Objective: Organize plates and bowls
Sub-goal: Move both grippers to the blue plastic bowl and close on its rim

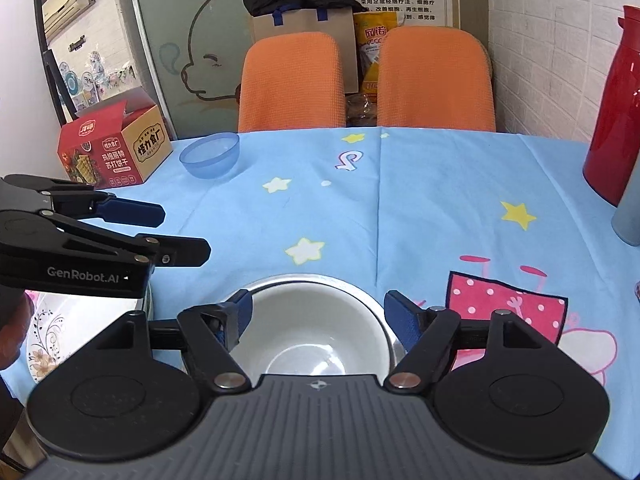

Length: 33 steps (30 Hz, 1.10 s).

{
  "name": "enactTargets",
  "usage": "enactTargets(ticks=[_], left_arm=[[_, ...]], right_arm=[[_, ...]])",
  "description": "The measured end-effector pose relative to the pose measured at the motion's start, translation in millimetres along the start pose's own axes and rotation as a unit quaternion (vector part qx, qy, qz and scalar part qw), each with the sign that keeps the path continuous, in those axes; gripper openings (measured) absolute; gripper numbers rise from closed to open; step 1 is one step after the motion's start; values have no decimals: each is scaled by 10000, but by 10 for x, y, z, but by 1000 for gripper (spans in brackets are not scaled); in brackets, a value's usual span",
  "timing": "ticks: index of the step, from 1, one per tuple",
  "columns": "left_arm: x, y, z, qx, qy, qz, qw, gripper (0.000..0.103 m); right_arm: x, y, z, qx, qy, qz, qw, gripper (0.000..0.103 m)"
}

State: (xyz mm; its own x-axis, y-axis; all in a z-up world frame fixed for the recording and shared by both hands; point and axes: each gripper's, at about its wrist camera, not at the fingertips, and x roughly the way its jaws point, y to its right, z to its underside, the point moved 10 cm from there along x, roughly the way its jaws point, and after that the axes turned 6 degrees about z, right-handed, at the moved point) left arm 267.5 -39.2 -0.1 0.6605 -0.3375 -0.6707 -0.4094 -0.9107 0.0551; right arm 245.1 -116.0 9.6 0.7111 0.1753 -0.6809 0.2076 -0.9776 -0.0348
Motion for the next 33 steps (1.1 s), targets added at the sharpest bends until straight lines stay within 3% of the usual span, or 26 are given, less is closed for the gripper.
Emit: enactTargets(ticks=[5, 14, 24, 28, 33], left_arm=[[-41, -312, -66, -105, 118, -86, 9998, 63], [231, -1005, -35, -452, -87, -294, 9985, 63], [619, -1706, -12, -948, -339, -467, 9938, 63], [693, -2137, -221, -1742, -157, -542, 9831, 63], [944, -2529, -279, -2710, -239, -688, 9598, 63]], right_arm=[[143, -230, -252, -278, 18, -20, 9996, 103], [651, -621, -746, -713, -26, -129, 9974, 103], [1289, -828, -878, -872, -397, -282, 9950, 103], [1578, -882, -1036, -603, -547, -420, 9958, 103], [1981, -1000, -1285, -350, -561, -437, 9969, 103]])
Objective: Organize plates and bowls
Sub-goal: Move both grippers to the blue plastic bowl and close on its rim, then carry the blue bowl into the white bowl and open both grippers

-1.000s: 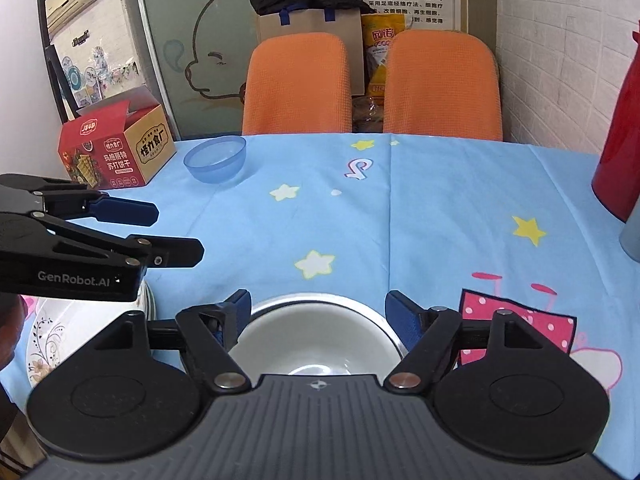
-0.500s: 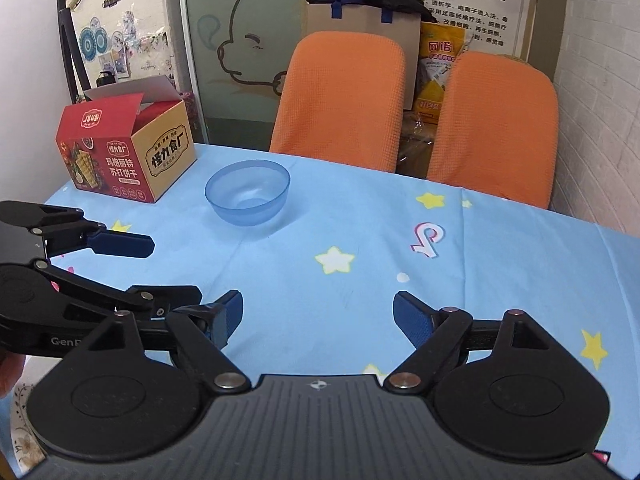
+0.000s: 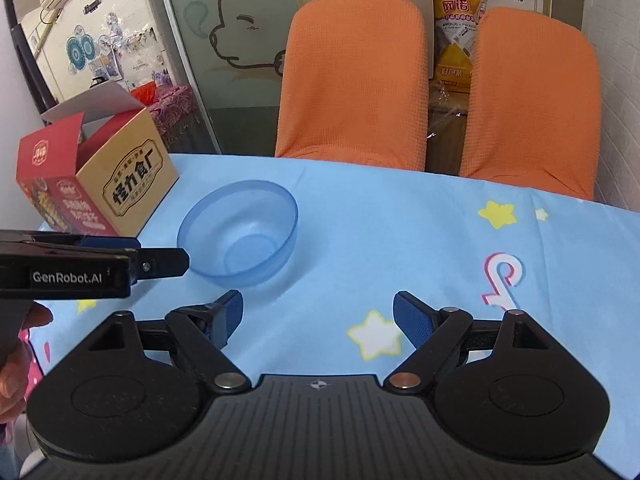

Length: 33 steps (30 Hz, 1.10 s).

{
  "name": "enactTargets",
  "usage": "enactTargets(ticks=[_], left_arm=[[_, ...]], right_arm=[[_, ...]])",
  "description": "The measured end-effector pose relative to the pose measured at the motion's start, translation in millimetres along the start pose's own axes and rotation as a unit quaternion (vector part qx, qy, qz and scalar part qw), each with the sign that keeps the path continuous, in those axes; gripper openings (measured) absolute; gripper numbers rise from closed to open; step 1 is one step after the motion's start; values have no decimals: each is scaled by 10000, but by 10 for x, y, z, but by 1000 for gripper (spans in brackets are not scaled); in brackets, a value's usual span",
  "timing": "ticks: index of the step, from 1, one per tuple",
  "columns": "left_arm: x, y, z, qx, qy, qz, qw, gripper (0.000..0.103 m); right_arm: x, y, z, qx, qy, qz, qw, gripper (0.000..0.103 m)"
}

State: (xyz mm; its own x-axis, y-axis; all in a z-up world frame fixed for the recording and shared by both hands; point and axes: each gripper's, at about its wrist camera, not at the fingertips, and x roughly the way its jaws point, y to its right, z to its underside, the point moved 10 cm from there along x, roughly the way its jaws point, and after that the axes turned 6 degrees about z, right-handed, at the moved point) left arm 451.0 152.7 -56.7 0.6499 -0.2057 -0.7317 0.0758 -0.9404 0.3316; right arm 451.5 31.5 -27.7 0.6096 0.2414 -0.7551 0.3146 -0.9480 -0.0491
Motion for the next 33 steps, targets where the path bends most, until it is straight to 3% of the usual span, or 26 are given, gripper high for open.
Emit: enactTargets(ticks=[6, 15, 17, 18, 19, 22, 24, 33], left_arm=[[312, -119, -41, -587, -208, -53, 9980, 63], [448, -50, -129, -389, -97, -156, 9991, 62], [453, -52, -131, -339, -61, -185, 9992, 51], [459, -57, -133, -315, -48, -194, 9993, 51], [458, -52, -126, -297, -37, -180, 9994, 50], [470, -26, -125, -208, -47, -146, 9997, 29], [475, -2, -101, -197, -91, -42, 9998, 11], [216, 154, 40, -129, -107, 72, 9998, 10]], right_arm=[[378, -158, -133, -216, -83, 30, 9997, 103], [631, -224, -159, -340, -249, -38, 9991, 103], [603, -226, -161, -474, -141, 46, 9988, 88], [591, -235, -160, -529, -125, 45, 9985, 71], [578, -240, -156, -528, -124, 2, 9985, 66], [549, -274, -144, -530, -133, -127, 9984, 57], [547, -322, -130, -612, -118, -162, 9979, 55], [350, -405, -60, -625, -127, -150, 9979, 55]])
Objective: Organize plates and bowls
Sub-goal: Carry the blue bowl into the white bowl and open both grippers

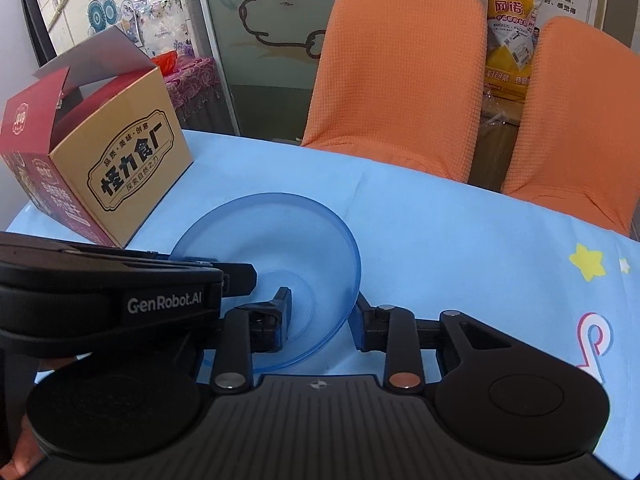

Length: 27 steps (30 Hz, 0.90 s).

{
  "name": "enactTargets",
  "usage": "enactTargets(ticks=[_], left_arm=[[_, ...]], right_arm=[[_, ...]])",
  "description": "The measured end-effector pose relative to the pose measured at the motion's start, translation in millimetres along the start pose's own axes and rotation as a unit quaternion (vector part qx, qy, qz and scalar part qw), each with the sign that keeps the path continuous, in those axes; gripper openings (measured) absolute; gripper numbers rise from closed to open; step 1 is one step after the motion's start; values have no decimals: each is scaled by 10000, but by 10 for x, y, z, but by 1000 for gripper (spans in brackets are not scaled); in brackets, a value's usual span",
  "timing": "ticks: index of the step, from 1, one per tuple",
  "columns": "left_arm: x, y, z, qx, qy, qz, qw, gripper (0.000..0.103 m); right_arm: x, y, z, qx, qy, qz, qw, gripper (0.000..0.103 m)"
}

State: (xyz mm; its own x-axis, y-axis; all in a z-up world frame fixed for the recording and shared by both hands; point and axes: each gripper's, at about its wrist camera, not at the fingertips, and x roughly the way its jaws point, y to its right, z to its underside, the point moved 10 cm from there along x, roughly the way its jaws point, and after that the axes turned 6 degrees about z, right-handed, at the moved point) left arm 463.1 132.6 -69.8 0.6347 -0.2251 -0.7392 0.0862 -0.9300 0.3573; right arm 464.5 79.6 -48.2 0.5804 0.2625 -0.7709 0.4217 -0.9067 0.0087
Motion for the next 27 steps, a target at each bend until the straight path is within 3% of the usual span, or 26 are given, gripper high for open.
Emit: enactTargets(ticks=[7, 12, 20, 27], left_arm=[[-490, 518, 212, 224, 137, 284, 9993, 10], [-863, 1072, 555, 510, 208, 579, 9968, 10], [-1126, 1842, 1507, 842, -20, 1078, 9906, 10], [-1072, 2191, 2136, 1309, -291, 1012, 9858, 10]], right_arm=[[-614, 105, 124, 51, 245, 202, 9995, 57], [-1225, 292, 359, 176, 459, 501, 9975, 58], [-2003, 684, 1173, 607, 536, 898, 9927, 64], [-2224, 897, 1922, 1066, 440, 993, 9884, 65]])
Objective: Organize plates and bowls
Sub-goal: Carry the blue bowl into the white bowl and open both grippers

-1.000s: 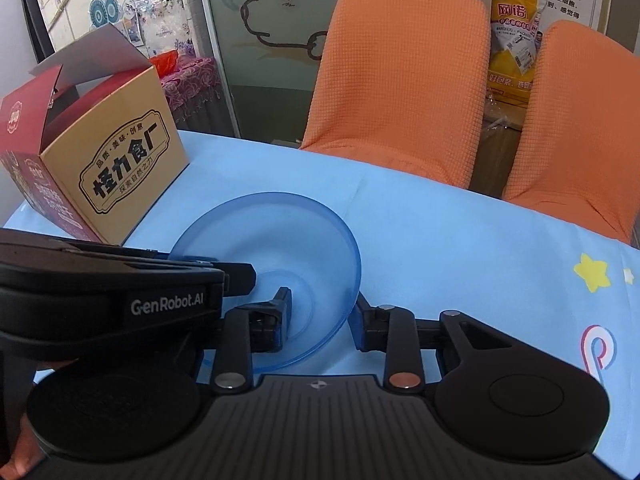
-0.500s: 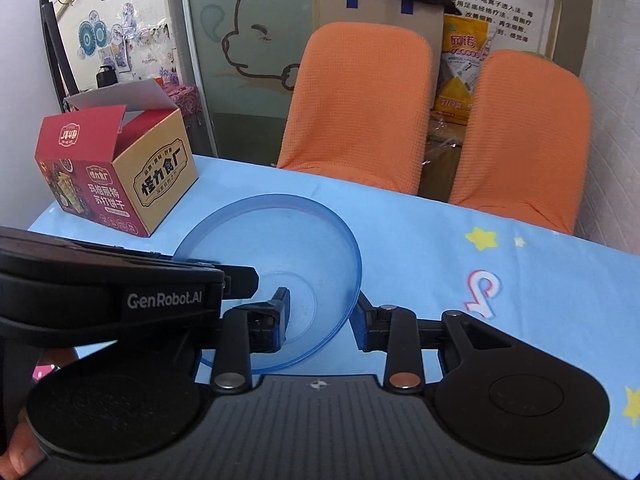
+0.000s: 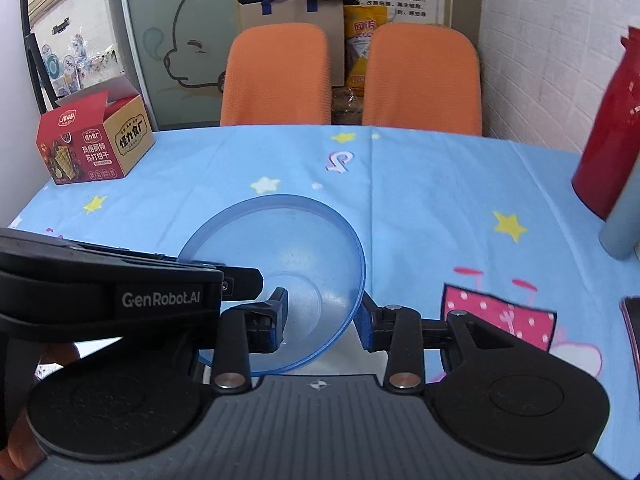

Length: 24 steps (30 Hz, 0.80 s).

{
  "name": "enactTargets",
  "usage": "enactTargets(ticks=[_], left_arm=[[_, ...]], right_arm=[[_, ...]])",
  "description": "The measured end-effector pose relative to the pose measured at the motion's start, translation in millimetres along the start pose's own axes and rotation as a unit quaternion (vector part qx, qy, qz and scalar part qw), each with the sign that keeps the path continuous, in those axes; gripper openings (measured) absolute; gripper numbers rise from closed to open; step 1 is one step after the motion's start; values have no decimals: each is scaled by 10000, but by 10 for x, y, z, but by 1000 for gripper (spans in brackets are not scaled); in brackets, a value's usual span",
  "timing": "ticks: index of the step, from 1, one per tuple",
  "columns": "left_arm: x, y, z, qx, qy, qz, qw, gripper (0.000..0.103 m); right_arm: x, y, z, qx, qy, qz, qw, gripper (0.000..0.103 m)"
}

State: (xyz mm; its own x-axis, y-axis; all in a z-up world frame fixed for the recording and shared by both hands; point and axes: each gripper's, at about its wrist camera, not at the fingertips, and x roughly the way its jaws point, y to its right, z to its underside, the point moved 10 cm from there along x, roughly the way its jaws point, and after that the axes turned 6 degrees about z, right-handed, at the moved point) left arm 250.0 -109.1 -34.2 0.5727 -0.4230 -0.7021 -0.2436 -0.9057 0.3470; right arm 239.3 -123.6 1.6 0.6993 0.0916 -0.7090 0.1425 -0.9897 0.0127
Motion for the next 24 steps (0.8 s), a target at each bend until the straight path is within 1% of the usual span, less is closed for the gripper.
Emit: enactTargets(ticks=[3, 7, 10, 11, 13, 14, 15, 16, 17, 18, 19, 20, 21, 24], left_arm=[[46, 60, 102, 160, -33, -112, 9998, 10], [96, 8, 174, 251, -39, -250, 9994, 10], [96, 11, 197, 302, -42, -132, 9994, 14], [88, 7, 197, 313, -36, -74, 9995, 19], [47, -6, 191, 257, -2, 85, 9996, 35], [19, -7, 183, 222, 29, 188, 9996, 49], [-18, -4, 167, 219, 103, 237, 9994, 58], [-75, -4, 151, 260, 214, 155, 9993, 67], [-142, -5, 134, 348, 391, 7, 9986, 71], [-210, 27, 120, 493, 547, -58, 9973, 71], [-262, 47, 112, 580, 647, -63, 9962, 71], [-321, 64, 104, 631, 764, -77, 9950, 72], [-374, 71, 97, 660, 856, -119, 9941, 72], [-502, 39, 90, 606, 1106, -292, 9916, 73]], right_arm=[[-25, 48, 176, 149, -3, -50, 9999, 65], [43, 46, 286, 280, -76, -221, 9993, 65], [39, 43, 337, 303, -2, -303, 9991, 62], [26, 43, 342, 292, 35, -322, 9990, 62], [-2, 62, 351, 379, 83, -379, 9985, 62], [-40, 97, 369, 445, 135, -410, 9981, 62], [-103, 162, 400, 509, 199, -467, 9974, 63], [-141, 179, 398, 576, 255, -476, 9969, 63], [-193, 198, 388, 646, 343, -475, 9962, 65], [-243, 222, 380, 690, 436, -403, 9958, 77], [-290, 248, 374, 699, 541, -303, 9956, 84], [-337, 272, 375, 687, 628, -212, 9954, 89], [-379, 294, 380, 687, 720, -119, 9950, 103], [-478, 315, 429, 714, 935, 60, 9930, 103]])
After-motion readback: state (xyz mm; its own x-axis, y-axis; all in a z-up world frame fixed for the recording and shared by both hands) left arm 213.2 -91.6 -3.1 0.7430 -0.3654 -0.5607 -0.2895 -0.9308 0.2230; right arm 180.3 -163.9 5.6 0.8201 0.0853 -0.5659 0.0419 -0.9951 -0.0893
